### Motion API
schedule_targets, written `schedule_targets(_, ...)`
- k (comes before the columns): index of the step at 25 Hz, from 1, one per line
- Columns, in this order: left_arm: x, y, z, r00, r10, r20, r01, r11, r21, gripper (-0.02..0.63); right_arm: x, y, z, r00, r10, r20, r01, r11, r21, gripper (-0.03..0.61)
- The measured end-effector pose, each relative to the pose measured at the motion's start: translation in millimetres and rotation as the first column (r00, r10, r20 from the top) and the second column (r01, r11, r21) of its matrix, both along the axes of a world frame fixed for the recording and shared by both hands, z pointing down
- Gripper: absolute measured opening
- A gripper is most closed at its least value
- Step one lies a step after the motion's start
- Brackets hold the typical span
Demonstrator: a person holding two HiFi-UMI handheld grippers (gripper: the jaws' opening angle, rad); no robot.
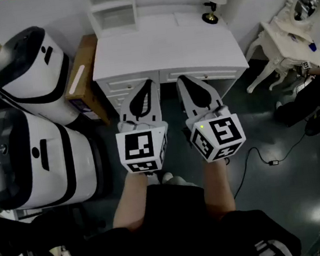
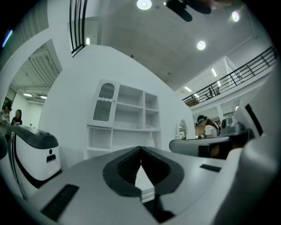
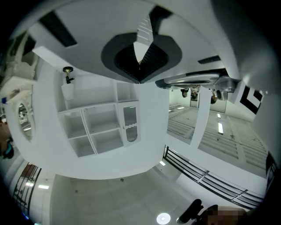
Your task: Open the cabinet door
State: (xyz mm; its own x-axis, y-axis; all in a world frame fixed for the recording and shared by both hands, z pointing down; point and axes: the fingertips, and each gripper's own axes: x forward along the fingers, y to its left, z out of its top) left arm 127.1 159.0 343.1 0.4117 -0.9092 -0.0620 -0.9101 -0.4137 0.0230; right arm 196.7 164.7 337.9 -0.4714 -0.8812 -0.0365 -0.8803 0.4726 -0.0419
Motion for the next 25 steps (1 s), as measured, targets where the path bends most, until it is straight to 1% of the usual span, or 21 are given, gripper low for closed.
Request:
schedule_targets(3, -4, 0, -2, 1.000, -0.010, -0.018, 0.010, 1.000, 0.001, 0.013, -2, -6, 2, 1.000, -0.006, -0.002, 0.006, 1.000, -0.011, 0.020)
schedule_targets(5, -11, -2, -2, 1.000, -0.018, -0.017, 0.018, 1.000, -0.002, 0.013, -6, -10, 1, 1.000, -0.005, 0.029, 0.005, 1.000, -0.008, 0.020)
schedule_targets(8, -25, -8, 2, 0.999, -0.035, -0.022, 0.035, 0.999, -0.008, 0.014, -18, -16, 3, 0.997, -0.031, 0.070, 0.032, 0.999, -0.014, 0.021)
schedule_targets(14, -47, -27, 8, 0.998, -0.058, -0.040, 0.058, 0.998, -0.016, 0.014, -32, -35, 8, 0.997, -0.033, 0.066, 0.035, 0.999, -0.033, 0.021)
schedule_targets(18, -59, -48, 0, 0.997, -0.059, -0.057, 0.059, 0.998, 0.003, 0.014, -46, -59, 4, 0.997, -0.048, 0.062, 0.051, 0.998, -0.038, 0.021)
schedule_targets(21, -88, -71, -13, 0.994, -0.094, -0.061, 0.096, 0.995, 0.018, 0.014, -69, -81, -4, 0.995, -0.078, 0.067, 0.080, 0.997, -0.025, 0.021)
schedule_targets(25, -137, -100, -27, 0.987, -0.150, -0.055, 0.153, 0.987, 0.046, 0.014, -119, -113, -9, 0.989, -0.135, 0.064, 0.136, 0.991, -0.017, 0.021)
